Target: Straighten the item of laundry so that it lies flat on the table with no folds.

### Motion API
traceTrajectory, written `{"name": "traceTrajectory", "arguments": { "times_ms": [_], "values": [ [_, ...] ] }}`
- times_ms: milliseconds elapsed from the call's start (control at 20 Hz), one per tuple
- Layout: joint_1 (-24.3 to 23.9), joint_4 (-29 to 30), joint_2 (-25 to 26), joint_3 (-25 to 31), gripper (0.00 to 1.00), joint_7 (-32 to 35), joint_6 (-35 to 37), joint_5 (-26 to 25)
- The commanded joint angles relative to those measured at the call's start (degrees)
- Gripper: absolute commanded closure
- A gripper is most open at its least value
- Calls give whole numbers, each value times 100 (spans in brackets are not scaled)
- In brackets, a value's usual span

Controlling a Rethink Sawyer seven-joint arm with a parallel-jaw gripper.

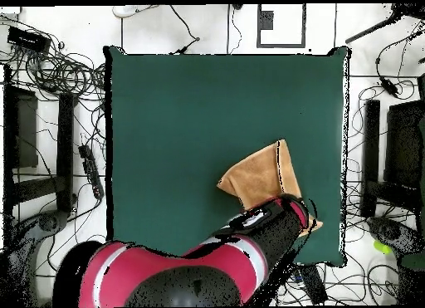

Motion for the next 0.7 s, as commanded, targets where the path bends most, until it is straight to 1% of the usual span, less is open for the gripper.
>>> {"name": "traceTrajectory", "arguments": {
  "times_ms": [50,200,350,450,500,650,700],
  "values": [
    [-105,-803,882,-166,0,186,-887,-278],
    [-132,-814,778,-71,0,134,-824,-364],
    [-396,-727,473,368,0,60,-640,-539],
    [-572,-632,303,609,0,150,-558,-521],
    [-715,-558,175,818,0,144,-453,-541],
    [-1559,-89,-466,1877,0,40,217,-424],
    [-1702,1,-570,2040,0,46,331,-358]
  ]
}}
